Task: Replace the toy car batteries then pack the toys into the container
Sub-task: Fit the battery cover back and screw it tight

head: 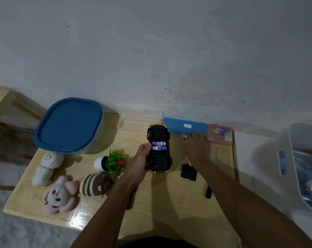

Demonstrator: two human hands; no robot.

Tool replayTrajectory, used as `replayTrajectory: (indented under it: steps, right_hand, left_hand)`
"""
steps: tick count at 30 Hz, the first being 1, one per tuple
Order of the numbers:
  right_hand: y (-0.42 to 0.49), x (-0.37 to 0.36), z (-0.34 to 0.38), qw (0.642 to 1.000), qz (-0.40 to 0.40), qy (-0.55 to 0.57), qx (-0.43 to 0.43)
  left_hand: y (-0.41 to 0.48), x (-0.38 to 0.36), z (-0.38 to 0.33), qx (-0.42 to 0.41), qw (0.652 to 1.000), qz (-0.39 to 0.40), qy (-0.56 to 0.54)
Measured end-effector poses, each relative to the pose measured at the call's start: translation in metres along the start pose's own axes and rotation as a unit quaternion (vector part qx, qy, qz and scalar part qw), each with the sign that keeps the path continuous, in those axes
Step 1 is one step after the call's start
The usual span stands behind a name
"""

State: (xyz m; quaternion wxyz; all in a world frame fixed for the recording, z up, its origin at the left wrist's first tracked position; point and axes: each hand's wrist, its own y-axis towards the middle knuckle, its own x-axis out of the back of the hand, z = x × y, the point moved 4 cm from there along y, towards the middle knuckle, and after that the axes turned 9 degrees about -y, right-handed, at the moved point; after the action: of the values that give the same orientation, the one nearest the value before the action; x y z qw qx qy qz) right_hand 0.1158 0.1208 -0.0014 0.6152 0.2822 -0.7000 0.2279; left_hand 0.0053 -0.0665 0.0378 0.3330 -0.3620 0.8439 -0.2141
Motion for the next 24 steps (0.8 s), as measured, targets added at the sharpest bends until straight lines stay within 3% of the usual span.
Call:
replayTrajectory:
  steps: [6, 9, 10, 13, 16, 18, 20, 24]
  right_hand:
    - [0.002, 0.001, -0.004, 0.999, 0.030, -0.001, 0.016]
    - [0.000, 0.000, -0.007, 0.980, 0.092, 0.173, -0.041]
    - [-0.003, 0.004, -0.008, 0.950, 0.117, 0.276, -0.082]
    - [-0.018, 0.025, -0.003, 0.802, 0.114, 0.548, -0.210]
    - [-0.037, 0.053, 0.005, 0.691, 0.088, 0.659, -0.283]
    - [-0.050, 0.069, 0.011, 0.637, 0.069, 0.710, -0.293]
    - [-0.061, 0.083, 0.017, 0.626, 0.047, 0.726, -0.281]
    - [-0.074, 0.107, 0.034, 0.698, 0.010, 0.686, -0.204]
  left_hand:
    - [-0.001, -0.002, 0.000, -0.003, 1.000, -0.002, 0.000]
    - [-0.002, -0.004, -0.001, -0.010, 1.000, 0.001, -0.004]
    - [-0.003, -0.004, -0.001, -0.012, 1.000, 0.001, -0.008]
    - [-0.006, -0.005, -0.002, -0.019, 1.000, 0.006, -0.018]
    - [-0.009, -0.006, -0.003, -0.025, 0.999, 0.013, -0.024]
    - [-0.011, -0.007, -0.003, -0.028, 0.999, 0.014, -0.026]
    - [-0.015, -0.009, -0.004, -0.033, 0.999, 0.015, -0.023]
    - [-0.020, -0.010, -0.006, -0.039, 0.999, 0.019, -0.011]
